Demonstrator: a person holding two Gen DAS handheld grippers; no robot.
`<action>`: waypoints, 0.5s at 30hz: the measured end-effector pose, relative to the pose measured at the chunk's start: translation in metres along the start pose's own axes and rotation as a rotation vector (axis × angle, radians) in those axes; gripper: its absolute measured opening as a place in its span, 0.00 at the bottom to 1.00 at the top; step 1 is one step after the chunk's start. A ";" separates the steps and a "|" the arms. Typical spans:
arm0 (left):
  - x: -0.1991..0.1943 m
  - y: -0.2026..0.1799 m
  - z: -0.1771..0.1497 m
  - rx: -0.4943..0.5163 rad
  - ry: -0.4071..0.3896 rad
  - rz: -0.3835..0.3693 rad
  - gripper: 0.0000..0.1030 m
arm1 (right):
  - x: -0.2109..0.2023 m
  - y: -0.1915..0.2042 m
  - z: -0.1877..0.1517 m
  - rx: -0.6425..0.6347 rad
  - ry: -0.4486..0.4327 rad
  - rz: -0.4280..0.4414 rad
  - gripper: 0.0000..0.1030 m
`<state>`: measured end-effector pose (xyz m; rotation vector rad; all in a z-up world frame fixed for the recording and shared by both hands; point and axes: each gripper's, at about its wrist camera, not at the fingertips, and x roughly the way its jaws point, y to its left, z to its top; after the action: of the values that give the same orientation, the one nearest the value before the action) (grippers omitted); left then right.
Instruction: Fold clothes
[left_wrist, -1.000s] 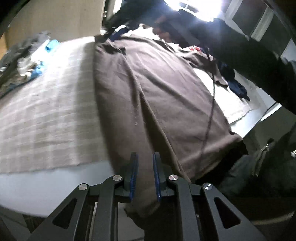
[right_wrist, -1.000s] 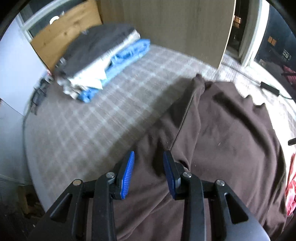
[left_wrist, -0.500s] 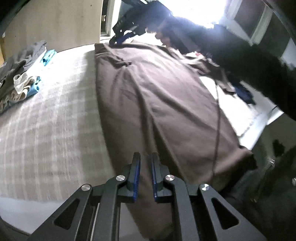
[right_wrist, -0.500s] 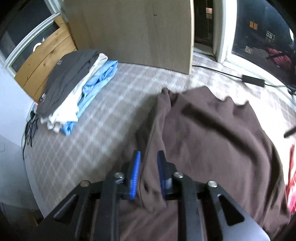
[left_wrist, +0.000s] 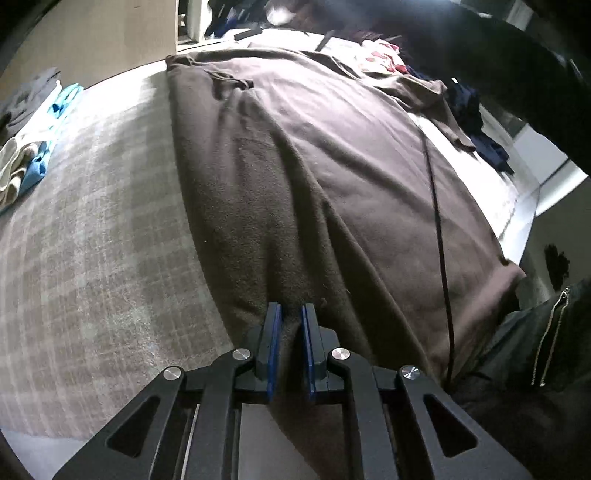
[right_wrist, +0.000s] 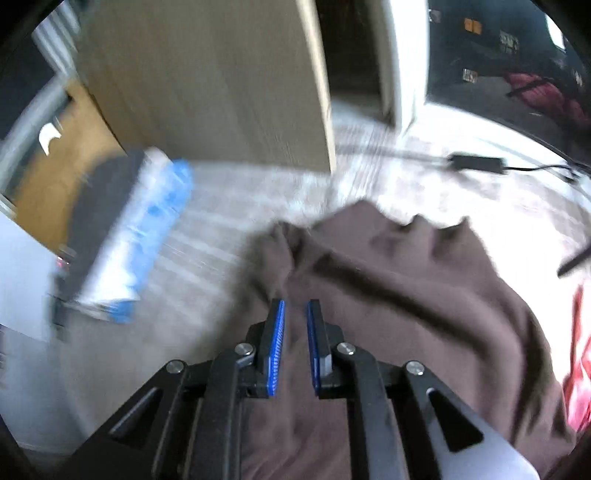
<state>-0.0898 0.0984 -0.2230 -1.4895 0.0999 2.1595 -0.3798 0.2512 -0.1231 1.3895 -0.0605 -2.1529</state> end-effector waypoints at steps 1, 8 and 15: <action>-0.001 0.001 0.000 0.004 0.004 -0.010 0.10 | -0.027 -0.003 -0.004 0.021 -0.034 0.038 0.11; -0.019 0.002 -0.005 0.012 -0.015 -0.109 0.10 | -0.228 -0.051 -0.104 0.130 -0.235 -0.058 0.32; -0.039 -0.037 0.024 0.098 -0.041 -0.106 0.10 | -0.289 -0.162 -0.233 0.334 -0.177 -0.376 0.41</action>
<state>-0.0832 0.1237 -0.1704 -1.3647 0.1086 2.0694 -0.1668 0.5864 -0.0460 1.4788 -0.2551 -2.6739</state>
